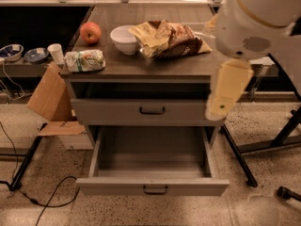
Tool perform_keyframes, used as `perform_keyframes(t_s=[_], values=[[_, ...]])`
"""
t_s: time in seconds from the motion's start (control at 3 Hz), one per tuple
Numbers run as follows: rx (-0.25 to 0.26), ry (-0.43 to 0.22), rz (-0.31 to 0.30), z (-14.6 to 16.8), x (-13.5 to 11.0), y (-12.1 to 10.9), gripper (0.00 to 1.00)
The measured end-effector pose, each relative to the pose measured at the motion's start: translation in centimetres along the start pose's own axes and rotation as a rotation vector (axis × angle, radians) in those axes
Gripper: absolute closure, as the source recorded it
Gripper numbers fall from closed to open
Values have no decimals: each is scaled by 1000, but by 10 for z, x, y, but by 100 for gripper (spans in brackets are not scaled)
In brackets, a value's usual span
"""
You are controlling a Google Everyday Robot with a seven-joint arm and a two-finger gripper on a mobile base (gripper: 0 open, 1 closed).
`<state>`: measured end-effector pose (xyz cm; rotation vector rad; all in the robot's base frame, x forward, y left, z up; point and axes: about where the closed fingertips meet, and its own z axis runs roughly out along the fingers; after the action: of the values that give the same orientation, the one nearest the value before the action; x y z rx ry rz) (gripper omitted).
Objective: Place 7up can into middle drawer
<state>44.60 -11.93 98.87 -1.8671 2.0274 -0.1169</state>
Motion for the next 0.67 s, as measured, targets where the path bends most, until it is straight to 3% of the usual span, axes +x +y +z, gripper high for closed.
perform_keyframes(t_s=[0.67], values=[[1, -39, -197, 53, -153, -15, 0]])
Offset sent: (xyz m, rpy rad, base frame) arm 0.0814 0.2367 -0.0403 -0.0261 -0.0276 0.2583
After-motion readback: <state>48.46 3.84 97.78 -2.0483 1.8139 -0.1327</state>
